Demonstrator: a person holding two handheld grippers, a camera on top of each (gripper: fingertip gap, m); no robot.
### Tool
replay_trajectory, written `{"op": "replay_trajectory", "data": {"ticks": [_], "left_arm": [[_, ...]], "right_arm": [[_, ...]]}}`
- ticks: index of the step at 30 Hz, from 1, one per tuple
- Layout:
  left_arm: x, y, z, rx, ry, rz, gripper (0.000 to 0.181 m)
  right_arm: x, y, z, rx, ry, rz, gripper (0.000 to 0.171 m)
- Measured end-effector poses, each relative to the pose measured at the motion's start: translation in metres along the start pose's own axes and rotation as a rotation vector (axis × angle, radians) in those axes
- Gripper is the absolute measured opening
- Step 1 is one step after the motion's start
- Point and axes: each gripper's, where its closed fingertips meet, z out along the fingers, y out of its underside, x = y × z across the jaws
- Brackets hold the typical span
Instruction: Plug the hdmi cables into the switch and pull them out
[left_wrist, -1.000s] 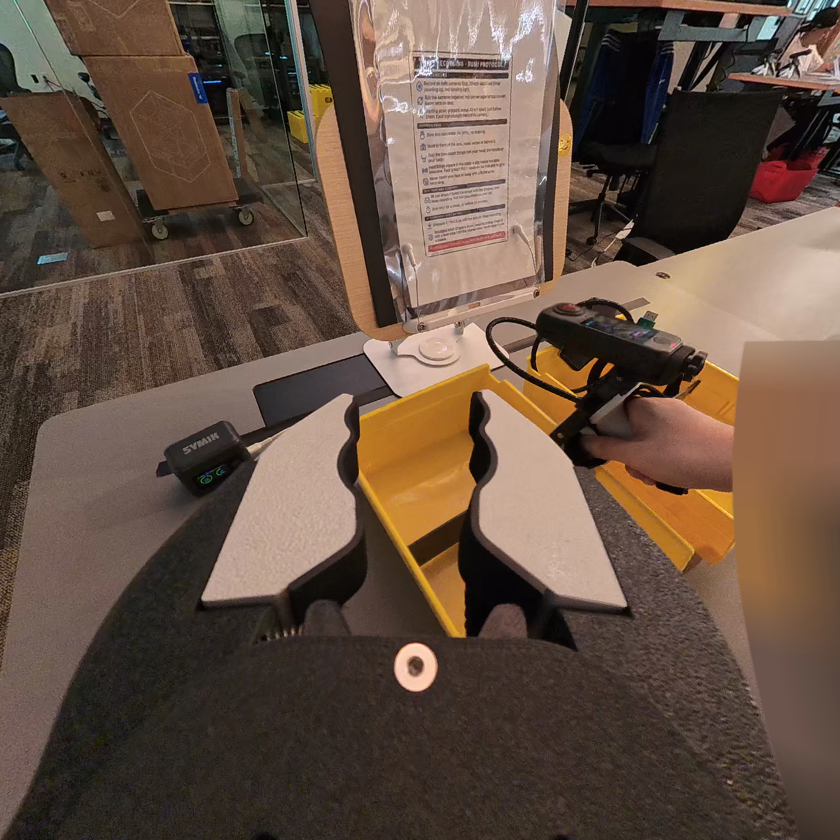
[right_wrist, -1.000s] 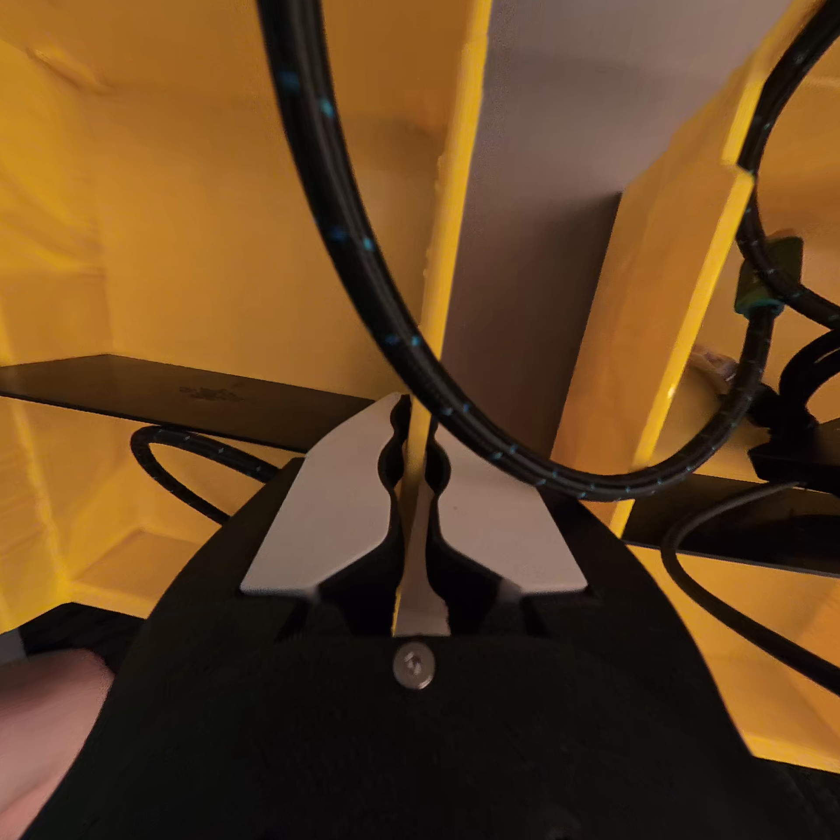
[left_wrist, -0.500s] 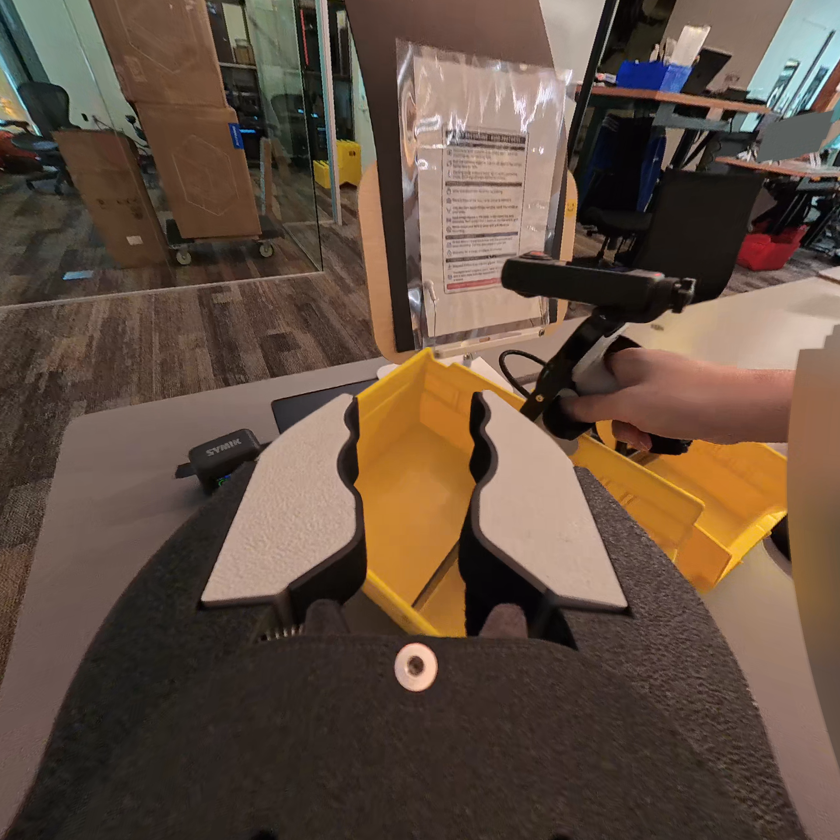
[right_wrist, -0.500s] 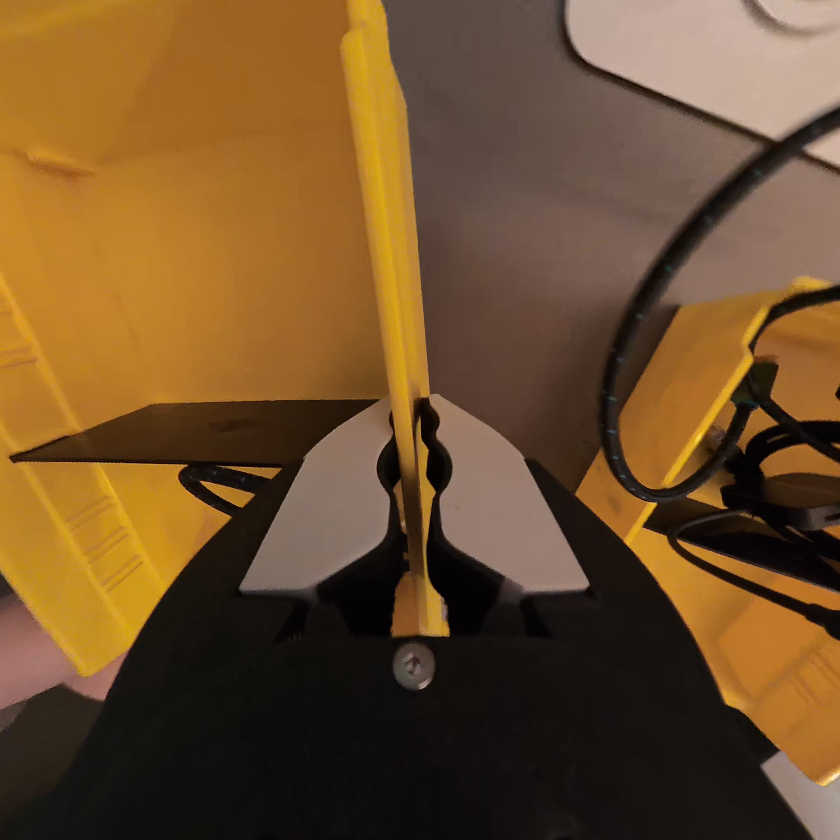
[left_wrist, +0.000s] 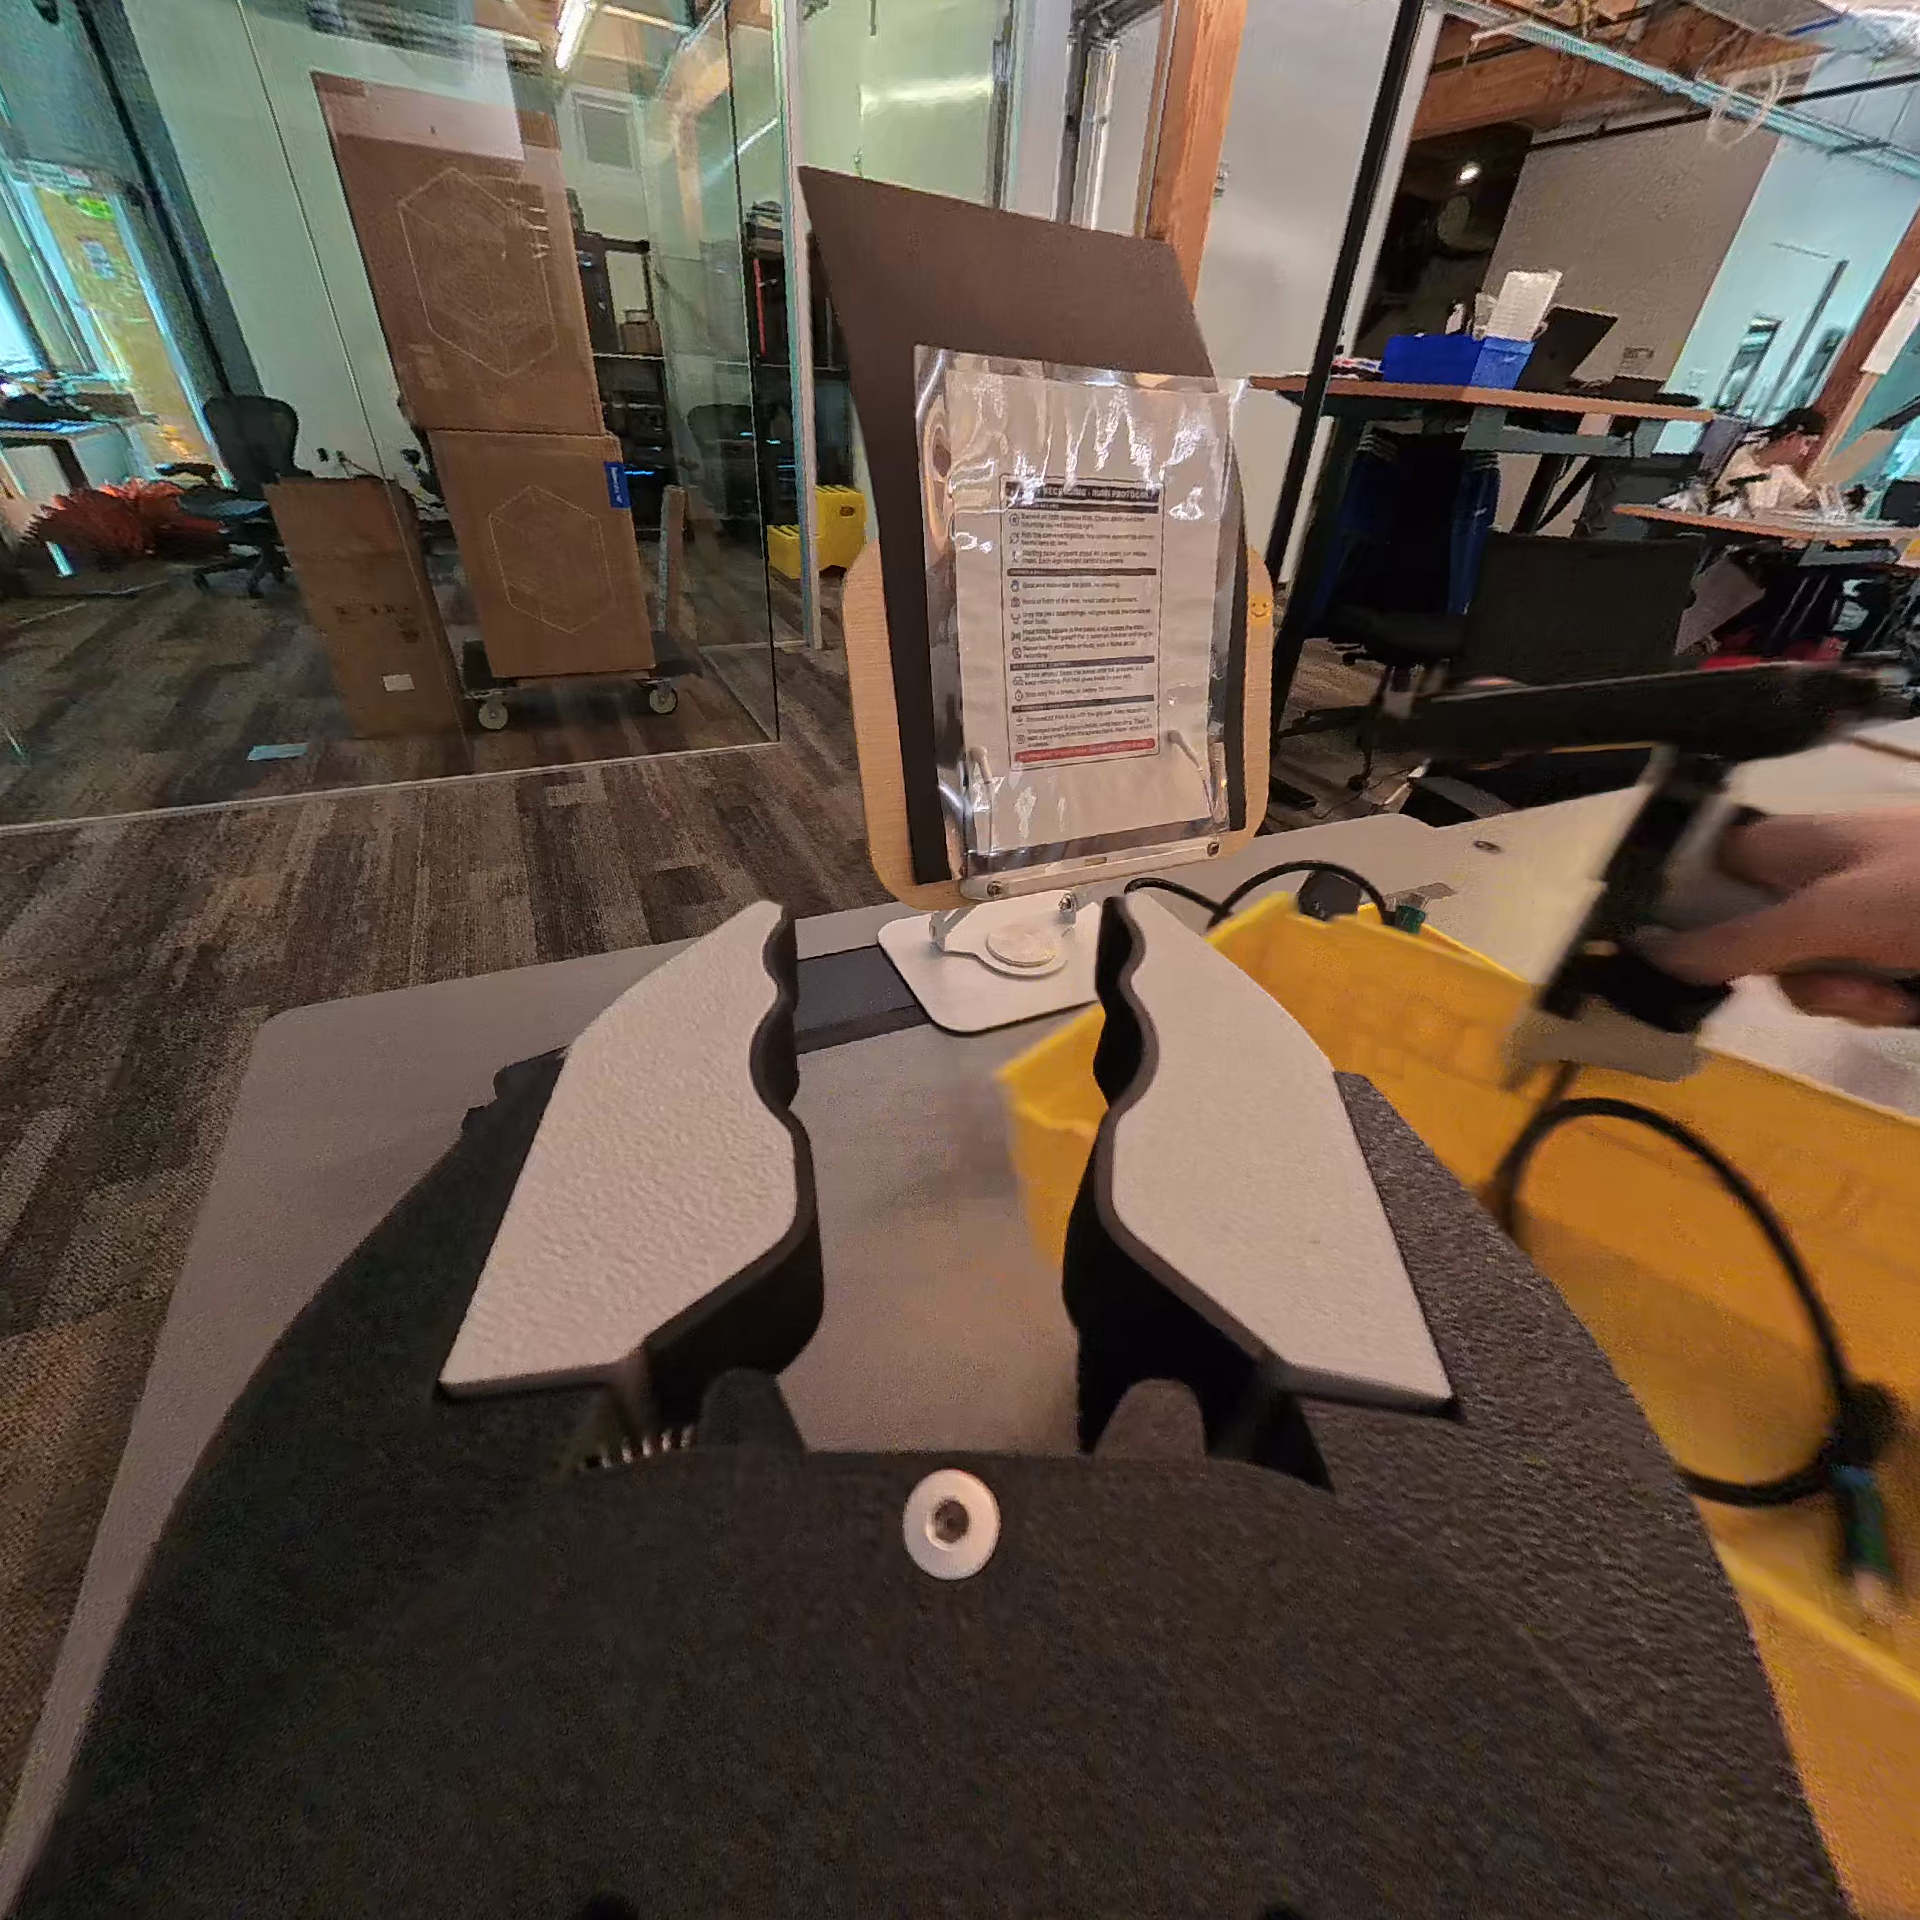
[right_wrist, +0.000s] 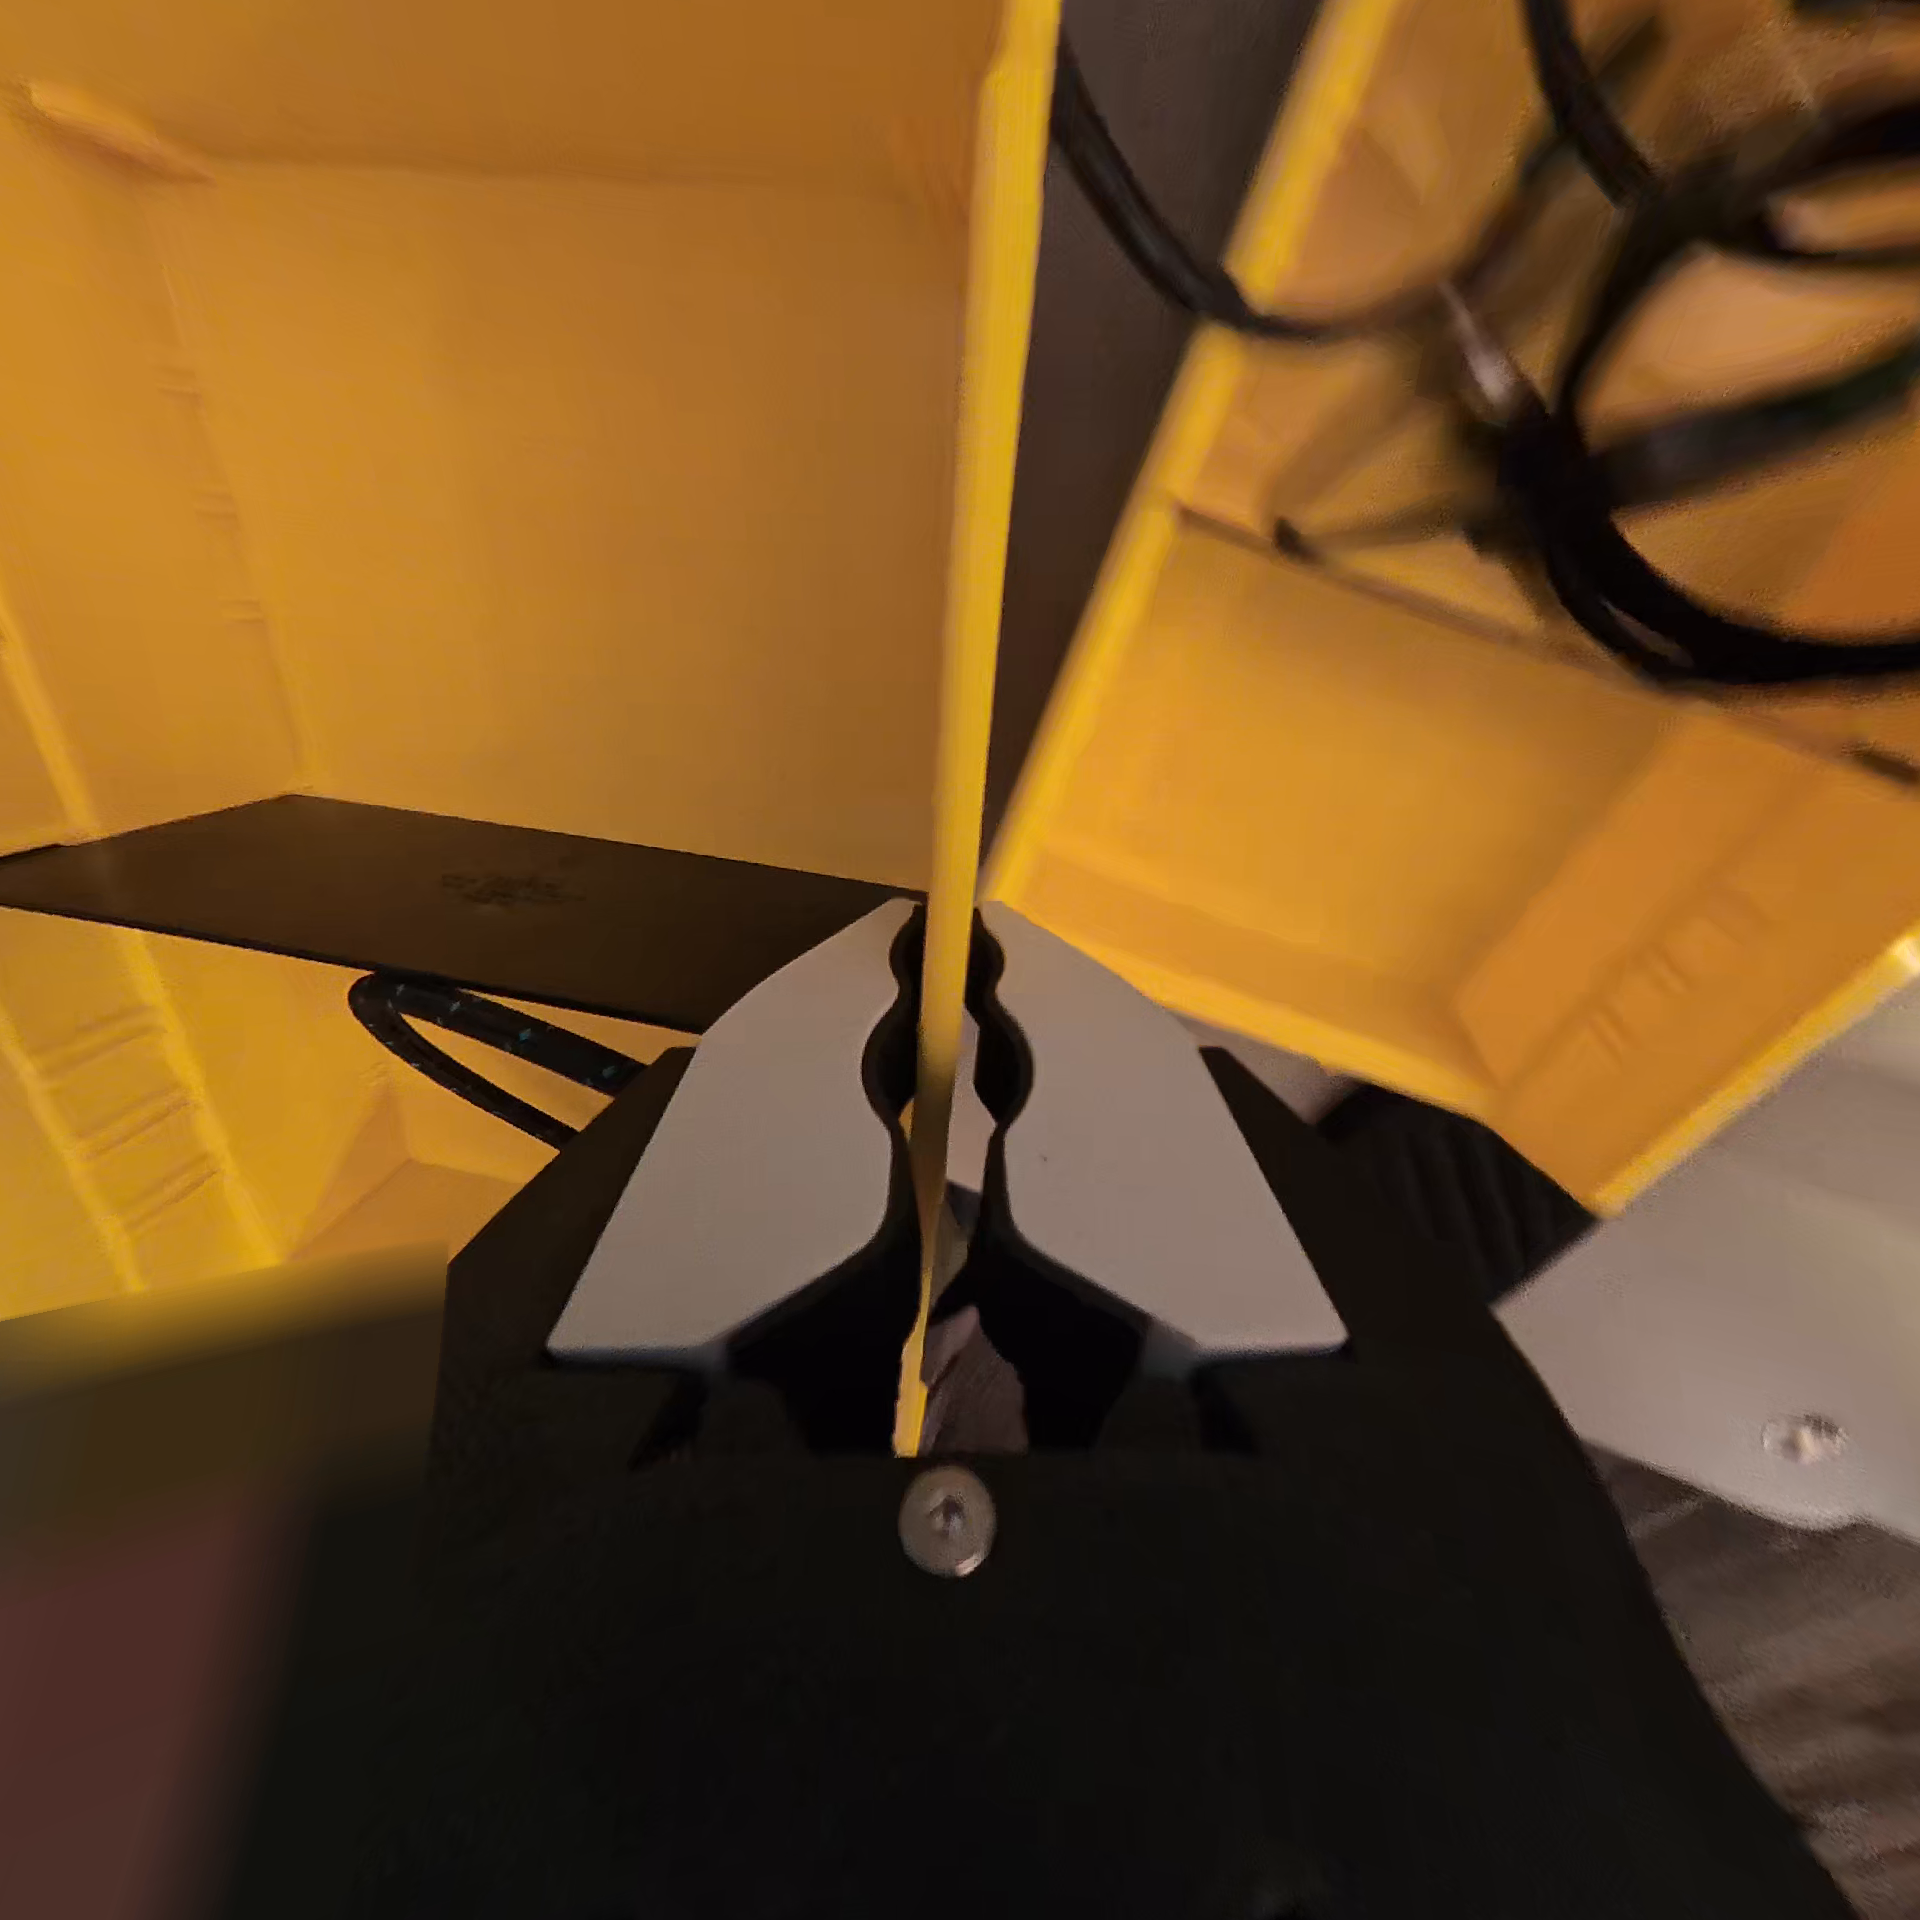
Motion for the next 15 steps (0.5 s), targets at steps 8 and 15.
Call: {"op": "replay_trajectory", "data": {"ticks": [8, 15], "left_arm": [[0.035, 0.019, 0.047, -0.123, 0.027, 0.078, 0.054], [0.132, 0.080, 0.129, -0.304, 0.335, 0.093, 0.055]], "right_arm": [[0.168, 0.138, -0.060, 0.024, 0.087, 0.269, 0.007], [0.274, 0.176, -0.073, 0.103, 0.094, 0.397, 0.007]]}}
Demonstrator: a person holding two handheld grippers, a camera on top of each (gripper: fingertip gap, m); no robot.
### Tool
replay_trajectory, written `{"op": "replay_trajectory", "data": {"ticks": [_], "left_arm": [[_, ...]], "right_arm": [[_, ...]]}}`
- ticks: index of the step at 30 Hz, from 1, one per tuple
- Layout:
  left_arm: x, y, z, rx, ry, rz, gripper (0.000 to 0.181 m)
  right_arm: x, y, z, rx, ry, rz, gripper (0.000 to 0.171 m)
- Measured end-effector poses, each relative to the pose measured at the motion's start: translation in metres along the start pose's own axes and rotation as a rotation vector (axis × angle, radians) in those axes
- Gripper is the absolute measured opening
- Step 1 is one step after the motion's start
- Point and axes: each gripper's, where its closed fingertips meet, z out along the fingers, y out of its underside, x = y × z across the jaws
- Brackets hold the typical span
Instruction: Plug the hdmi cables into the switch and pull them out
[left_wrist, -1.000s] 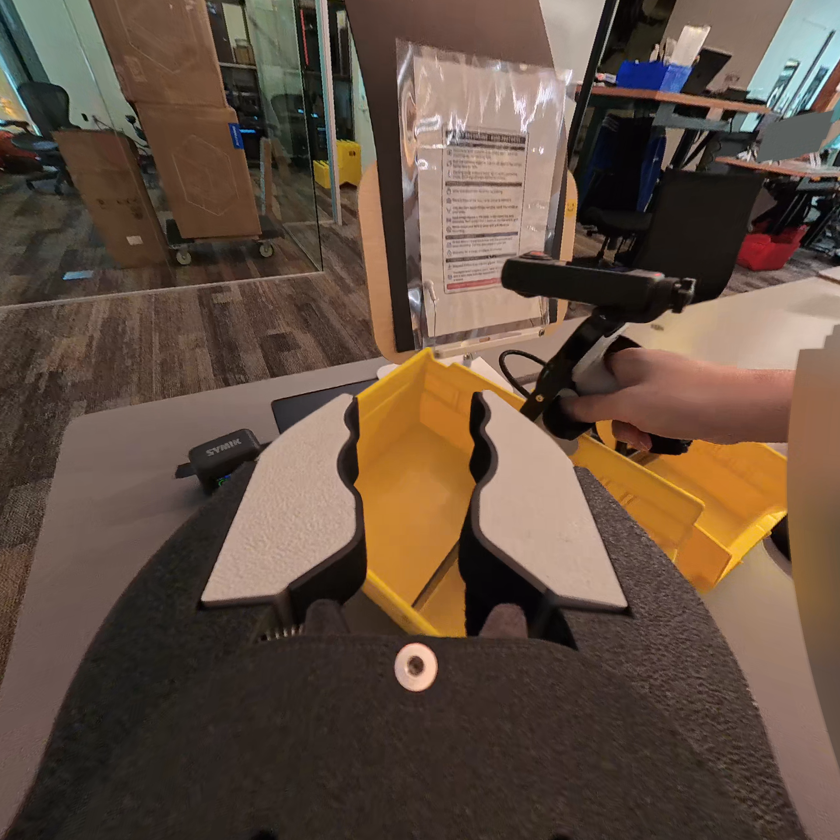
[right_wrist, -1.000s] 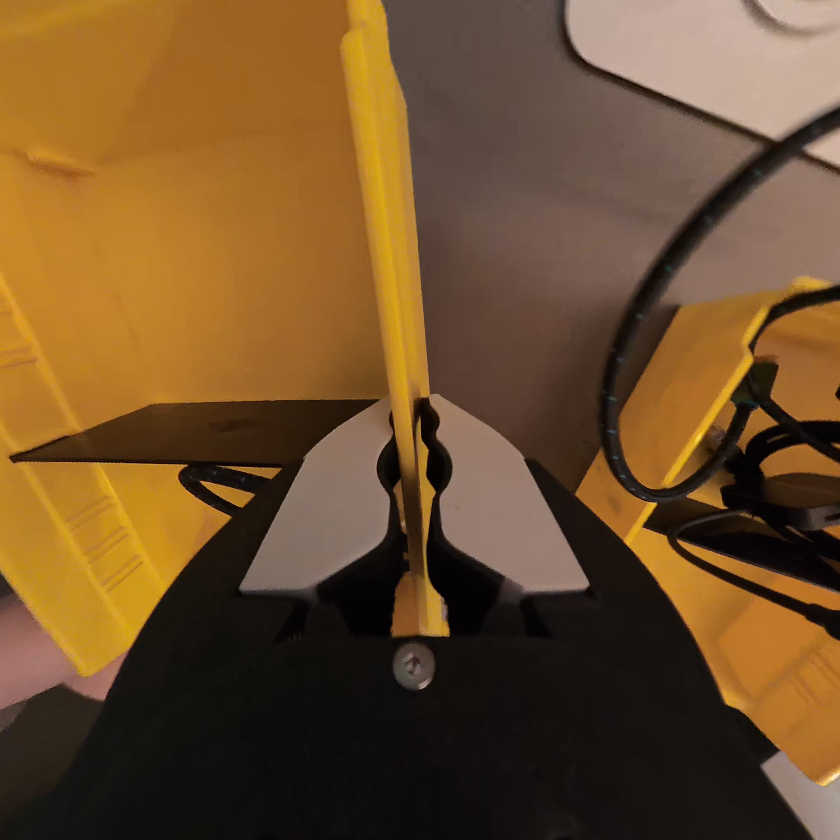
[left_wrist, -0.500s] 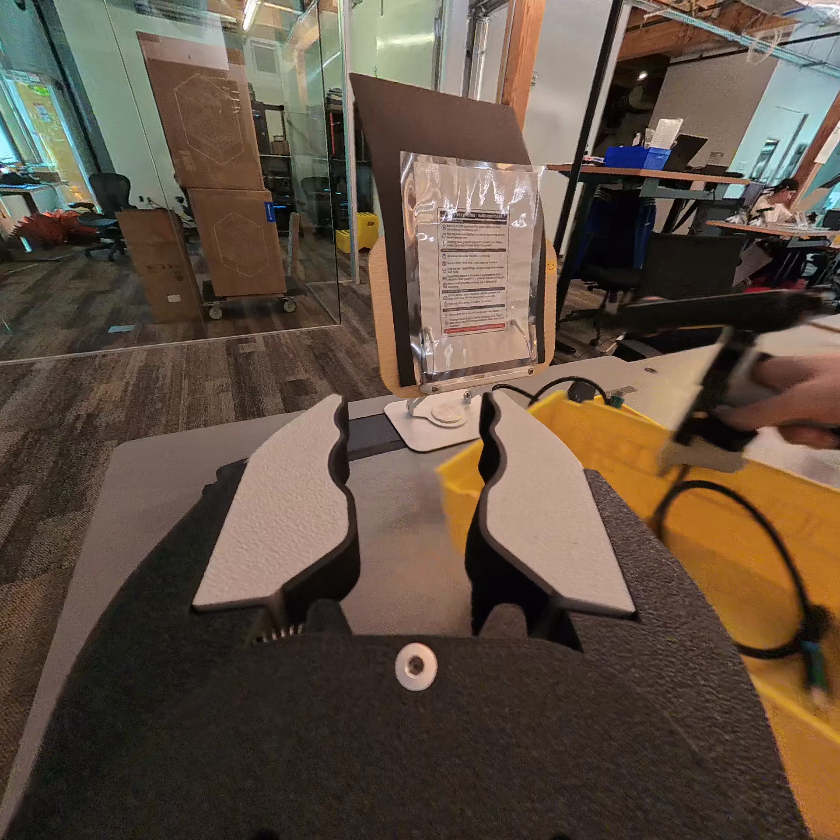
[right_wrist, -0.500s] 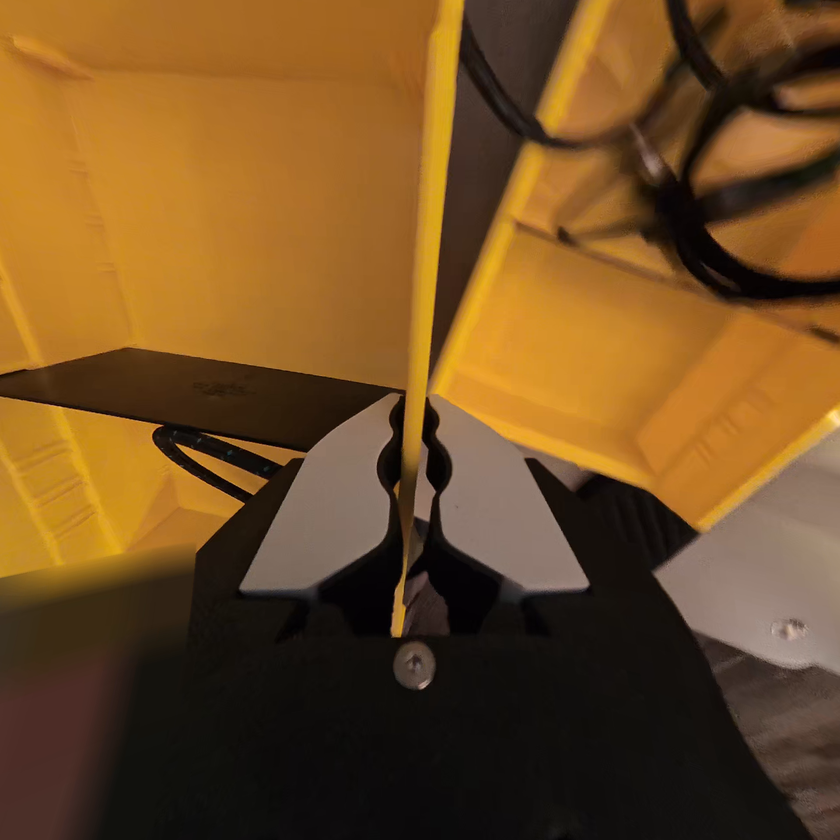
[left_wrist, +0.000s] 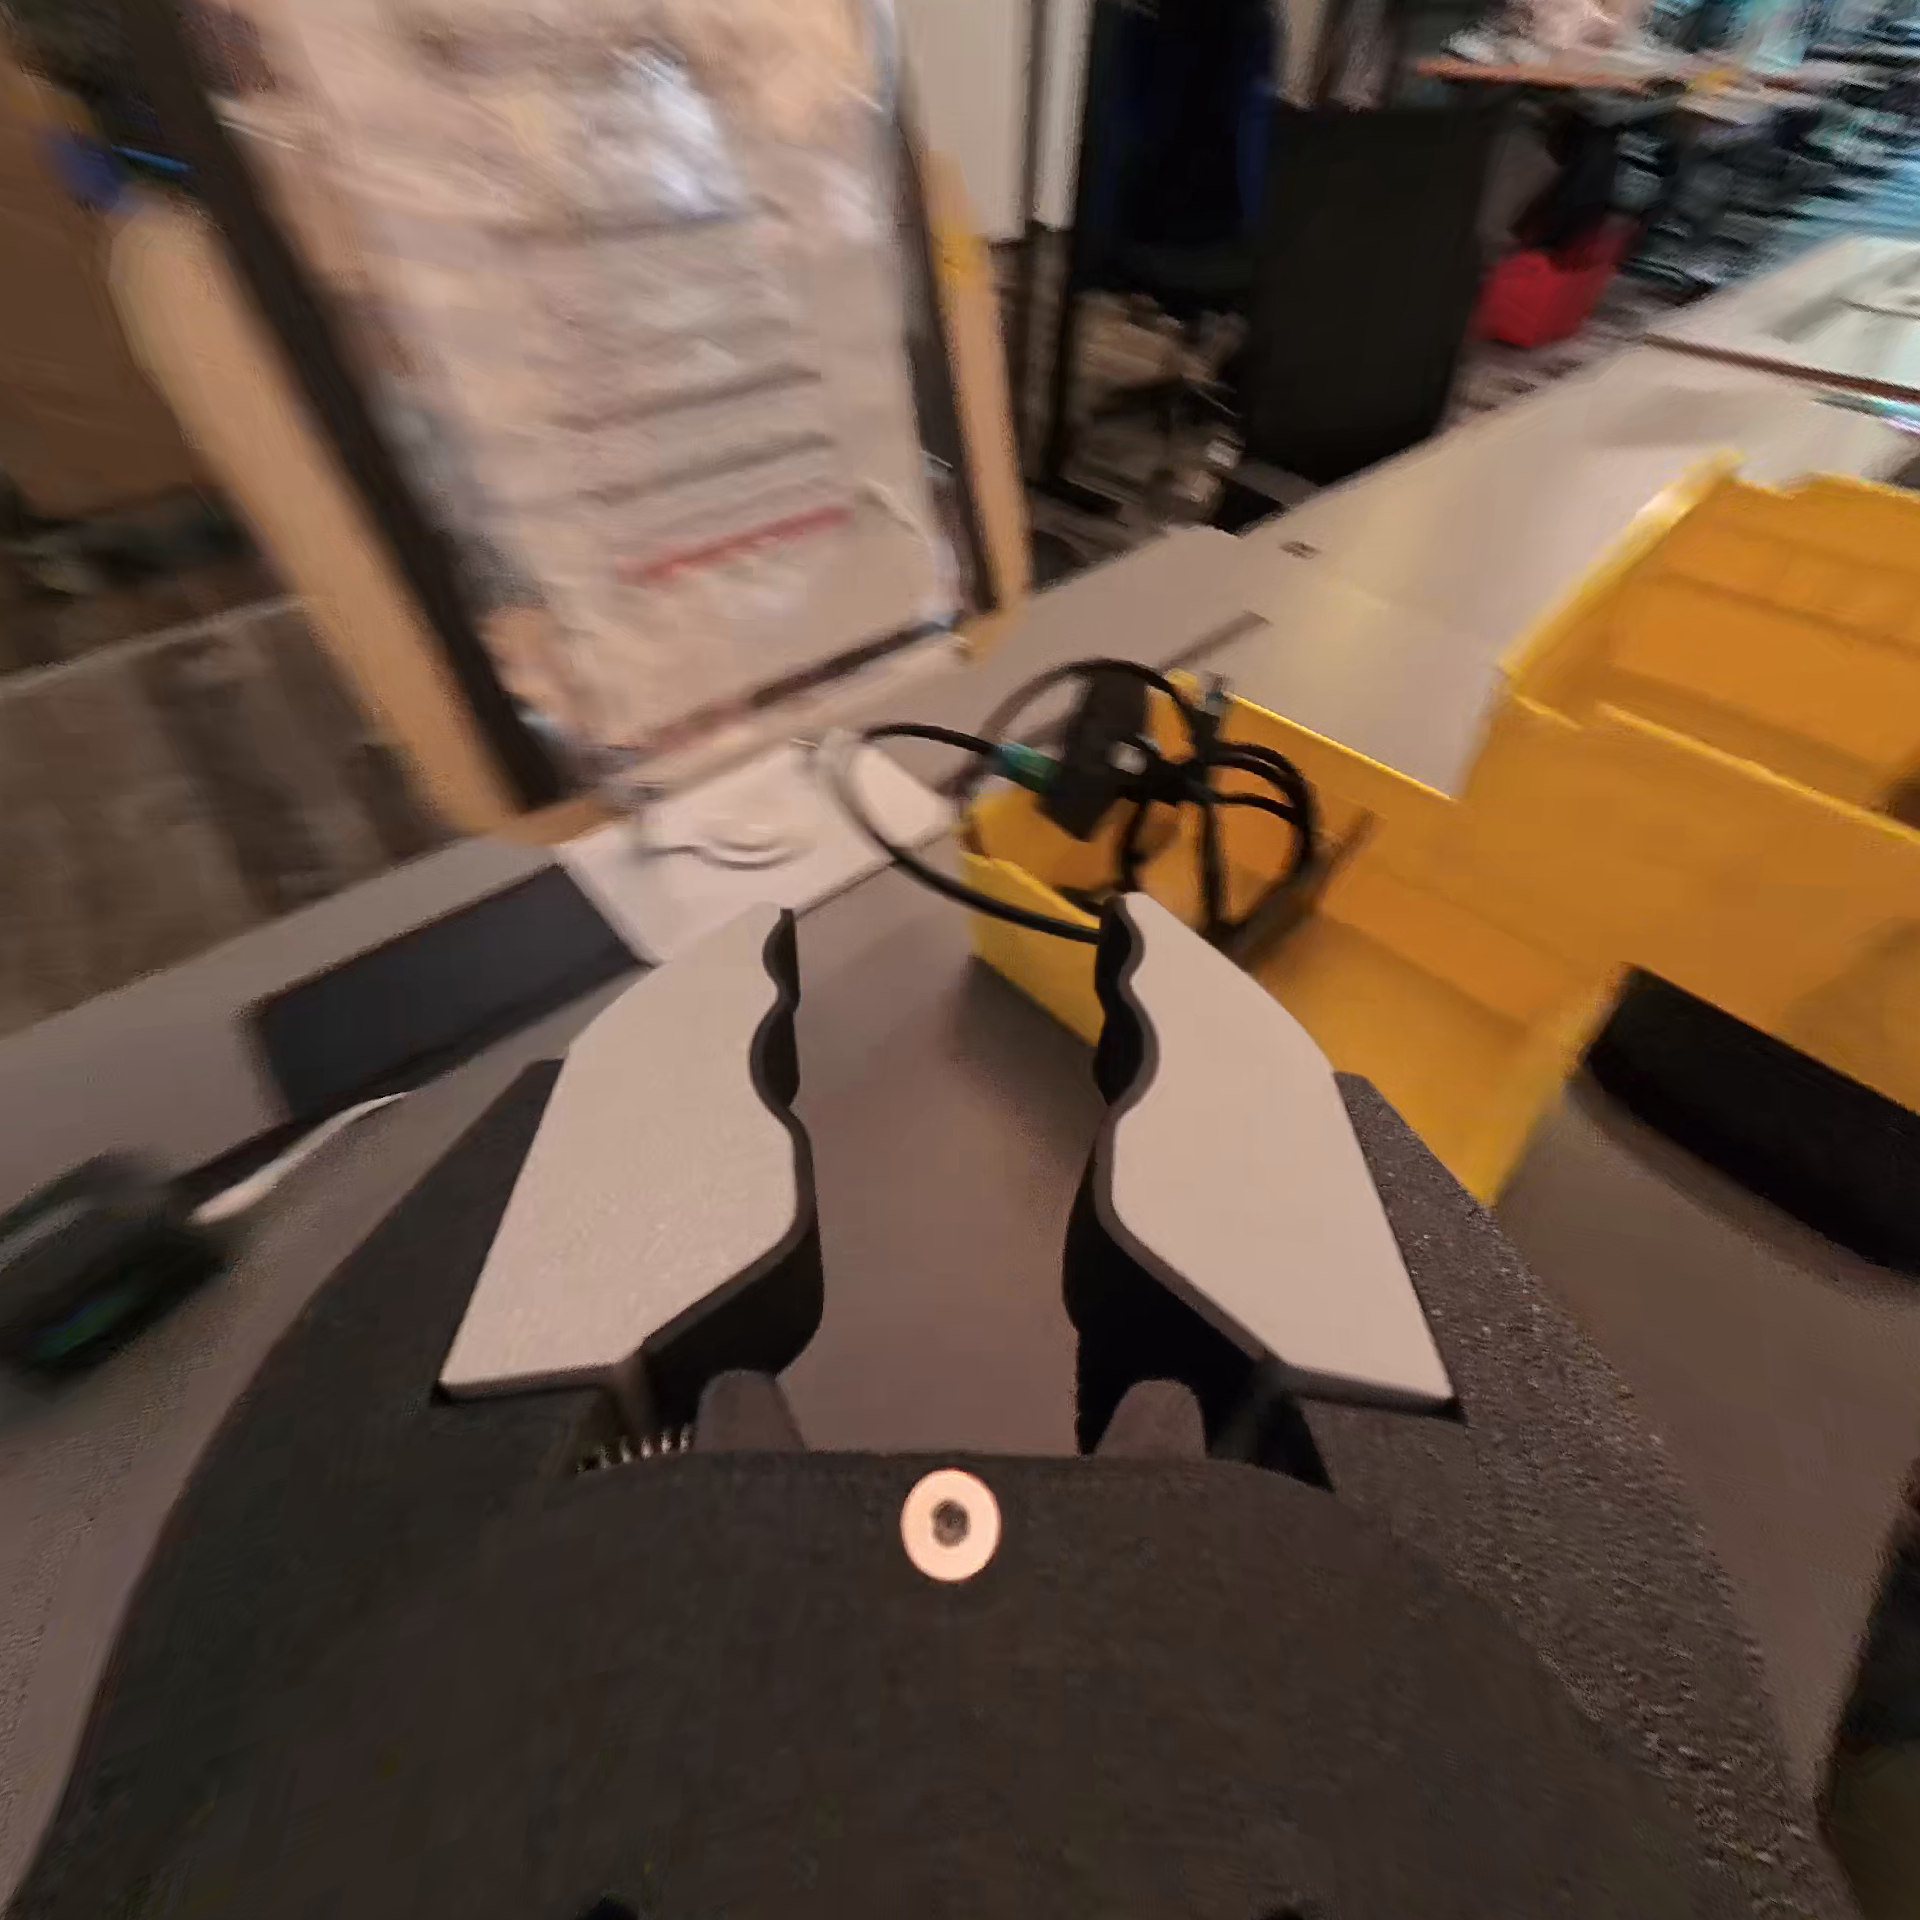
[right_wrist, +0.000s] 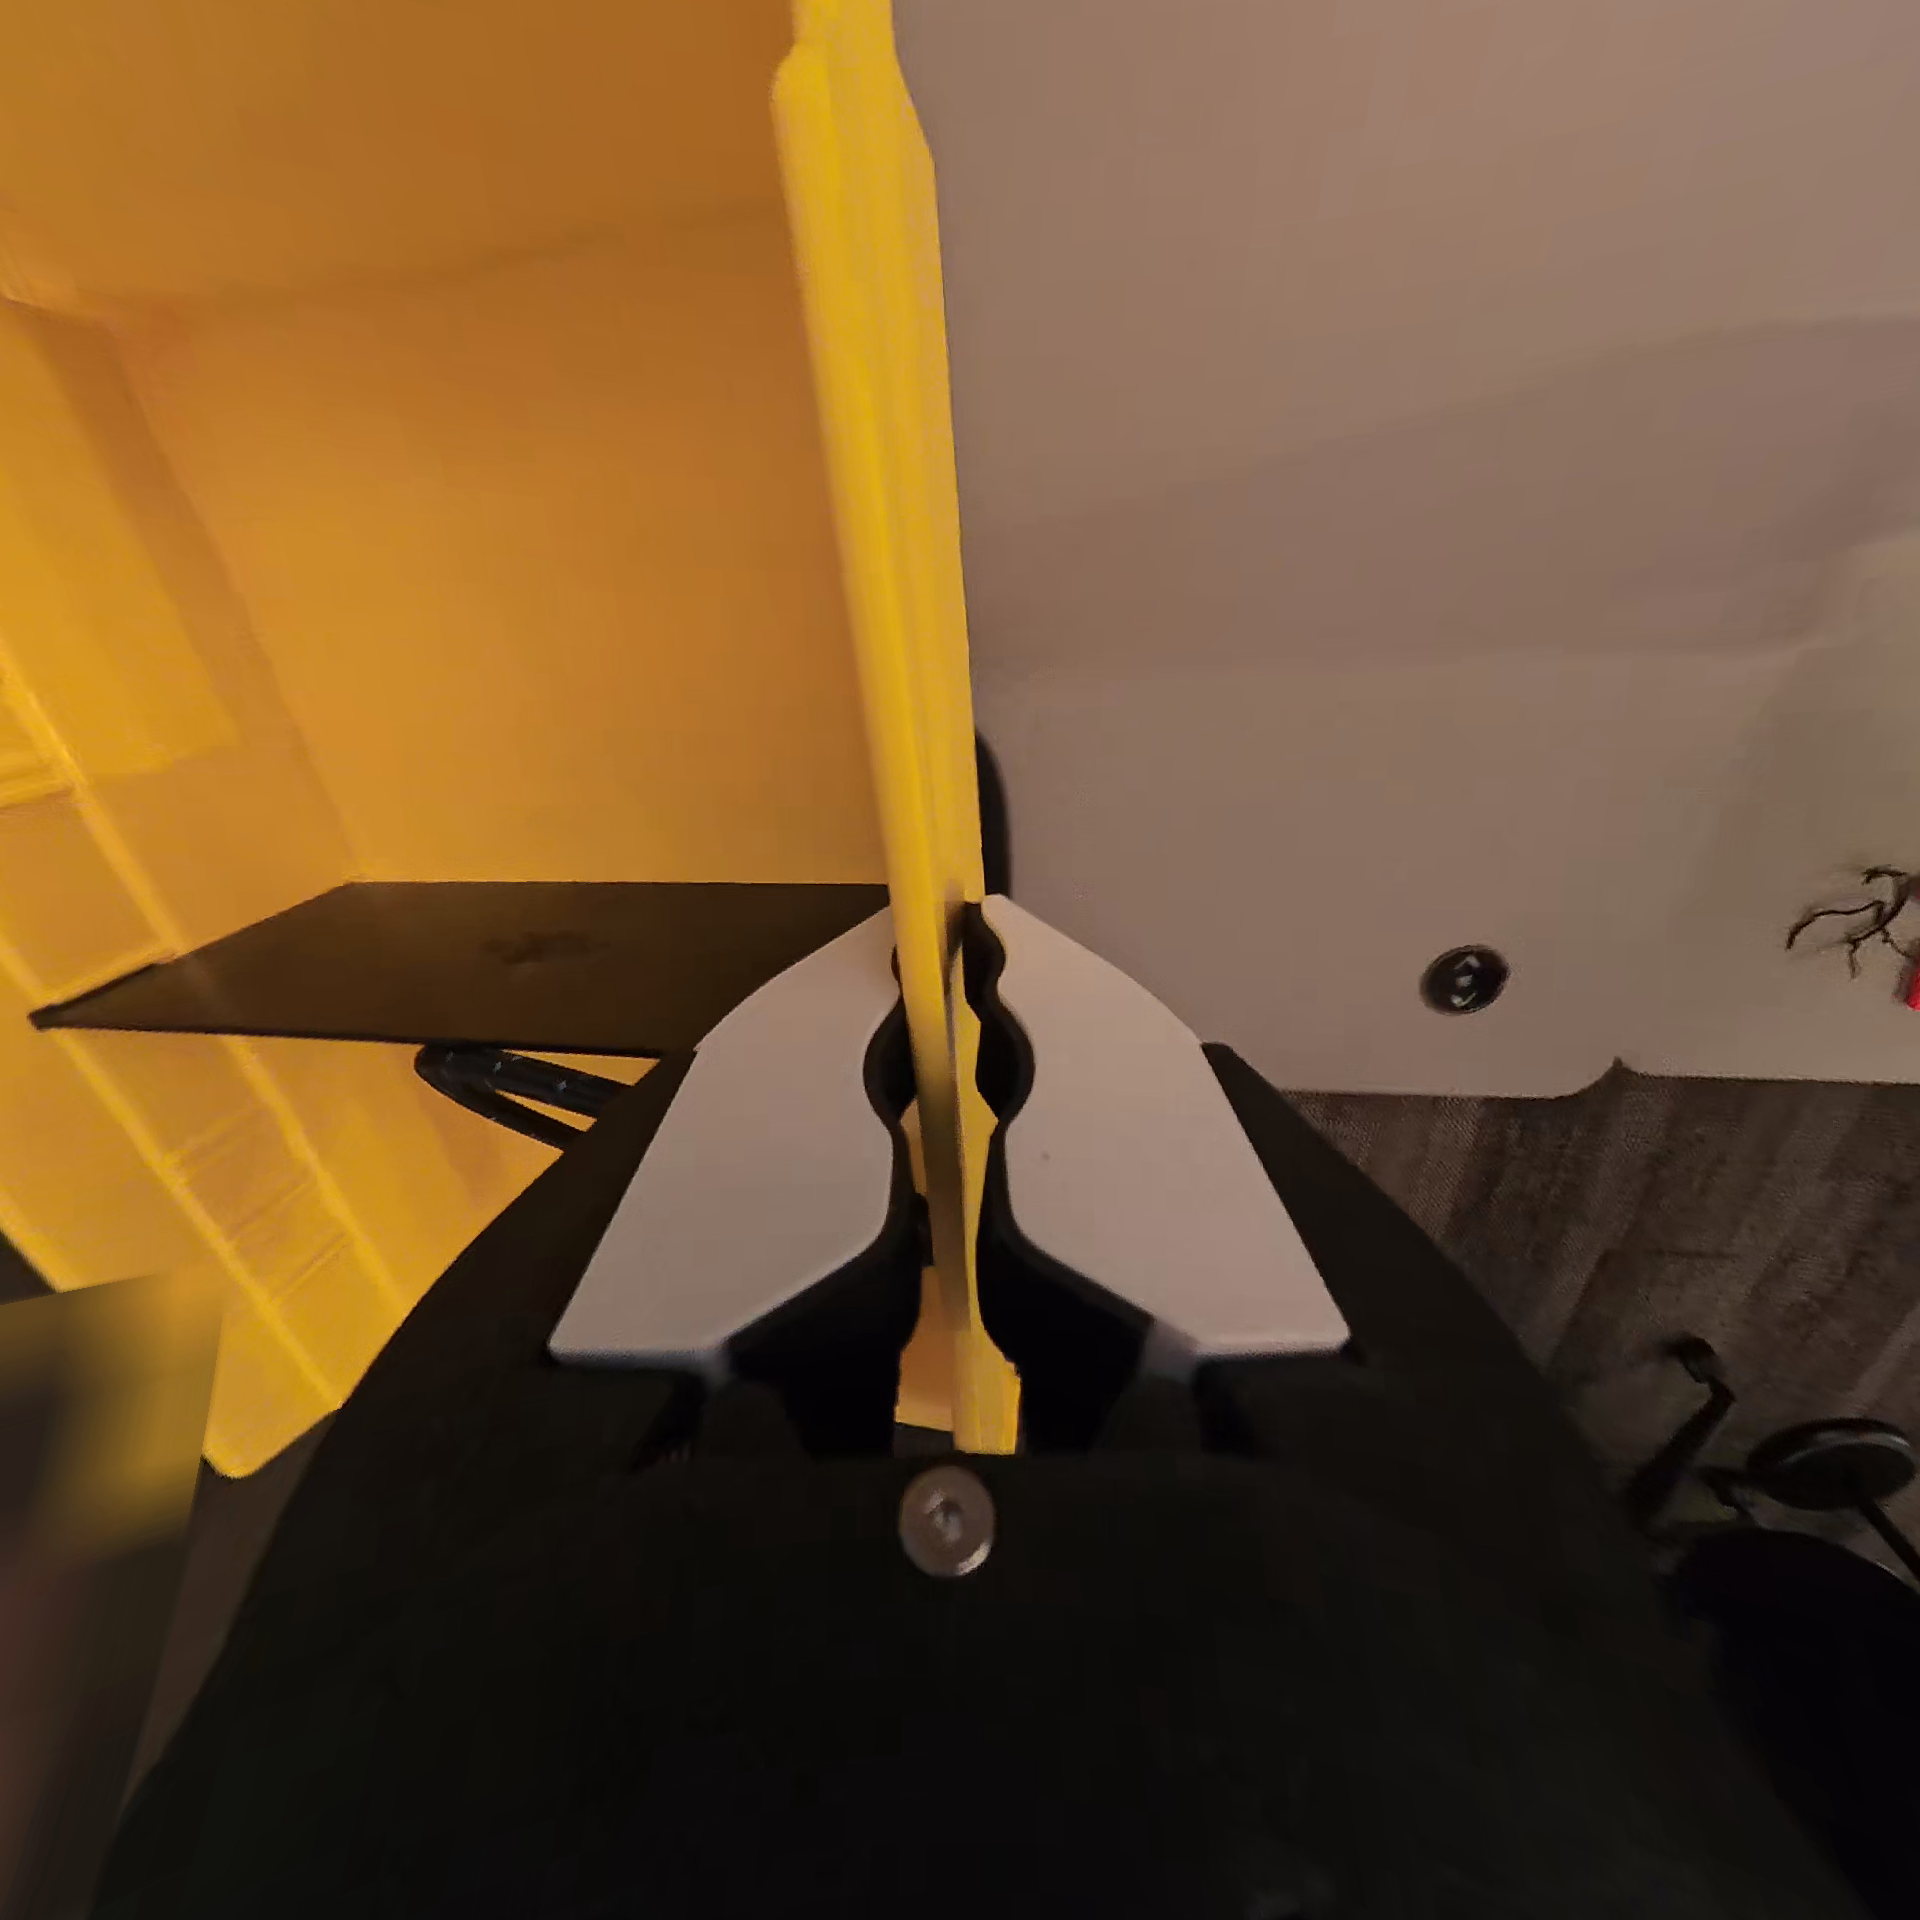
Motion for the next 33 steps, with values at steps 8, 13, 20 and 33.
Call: {"op": "replay_trajectory", "data": {"ticks": [8, 13, 20, 33], "left_arm": [[0.073, 0.102, 0.116, -0.371, 0.401, -0.380, 0.063], [0.083, 0.138, 0.143, -0.620, 0.281, -0.271, 0.076], [0.093, 0.162, 0.160, -0.980, 0.194, -0.113, 0.072], [0.032, 0.159, 0.153, -1.211, 0.043, -0.086, 0.010]], "right_arm": [[0.070, -0.056, 0.034, 0.114, -0.112, 0.084, 0.007], [0.106, -0.082, 0.044, 0.157, -0.156, 0.108, 0.007], [0.128, -0.099, 0.093, 0.090, -0.151, 0.155, 0.013], [0.090, -0.138, 0.148, 0.055, -0.140, 0.114, 0.009]]}}
